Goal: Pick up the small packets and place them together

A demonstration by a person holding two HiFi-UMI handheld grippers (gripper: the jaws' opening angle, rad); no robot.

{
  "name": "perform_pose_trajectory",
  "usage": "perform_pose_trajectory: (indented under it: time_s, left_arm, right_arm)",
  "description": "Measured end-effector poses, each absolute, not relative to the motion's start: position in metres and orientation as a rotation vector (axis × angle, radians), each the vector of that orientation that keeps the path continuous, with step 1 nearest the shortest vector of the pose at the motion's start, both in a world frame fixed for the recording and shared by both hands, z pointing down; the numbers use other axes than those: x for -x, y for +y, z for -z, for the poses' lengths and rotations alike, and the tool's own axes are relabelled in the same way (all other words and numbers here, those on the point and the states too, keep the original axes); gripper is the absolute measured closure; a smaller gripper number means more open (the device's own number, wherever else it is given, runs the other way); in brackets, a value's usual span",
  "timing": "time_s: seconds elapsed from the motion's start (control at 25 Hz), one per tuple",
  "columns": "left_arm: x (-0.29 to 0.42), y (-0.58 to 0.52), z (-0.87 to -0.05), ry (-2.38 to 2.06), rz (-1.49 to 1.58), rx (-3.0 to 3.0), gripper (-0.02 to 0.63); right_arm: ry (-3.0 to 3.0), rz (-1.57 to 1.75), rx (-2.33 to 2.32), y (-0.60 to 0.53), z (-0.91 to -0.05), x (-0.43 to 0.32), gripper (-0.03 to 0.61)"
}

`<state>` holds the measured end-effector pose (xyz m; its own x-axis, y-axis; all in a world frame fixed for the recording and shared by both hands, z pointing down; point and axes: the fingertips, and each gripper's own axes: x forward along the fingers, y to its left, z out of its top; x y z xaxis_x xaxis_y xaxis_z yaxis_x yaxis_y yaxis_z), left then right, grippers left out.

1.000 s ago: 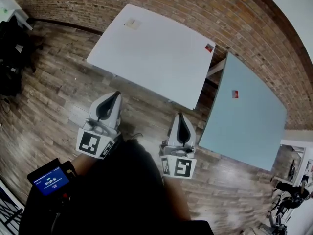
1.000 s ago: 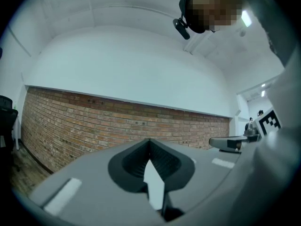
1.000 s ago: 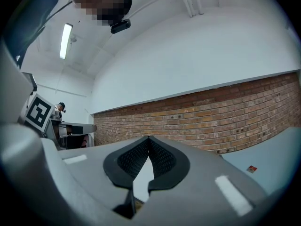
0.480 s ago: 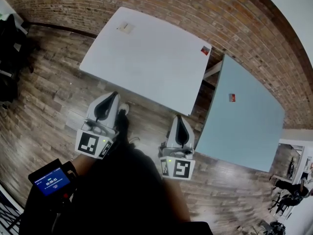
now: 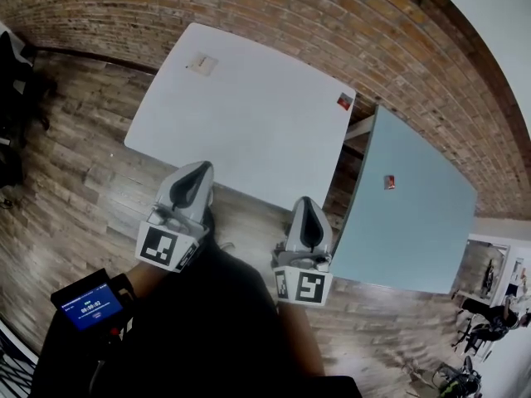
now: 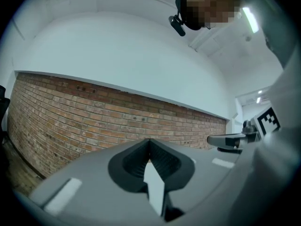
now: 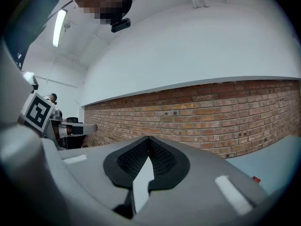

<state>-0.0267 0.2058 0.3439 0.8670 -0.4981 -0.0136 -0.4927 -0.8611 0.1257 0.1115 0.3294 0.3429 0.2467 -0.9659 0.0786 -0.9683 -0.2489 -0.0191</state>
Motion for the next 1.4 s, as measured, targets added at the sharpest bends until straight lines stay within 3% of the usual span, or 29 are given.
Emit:
perform_pose_trajectory:
  time_s: [0.64,1.4]
  left_arm:
    - [0.017,0.099,-0.351,-0.669,0.079,-2.882,0.614]
    - [0.019,0.069,-0.363,-0.648,0.082,-2.856,0.614]
  right_arm:
    - [-1.76,-0.159,-2.487,0.237,-0.345,-0.122,0.575]
    - [-1.684,-0.2,-2.497,0.214,-0.354,-0.124,0.575]
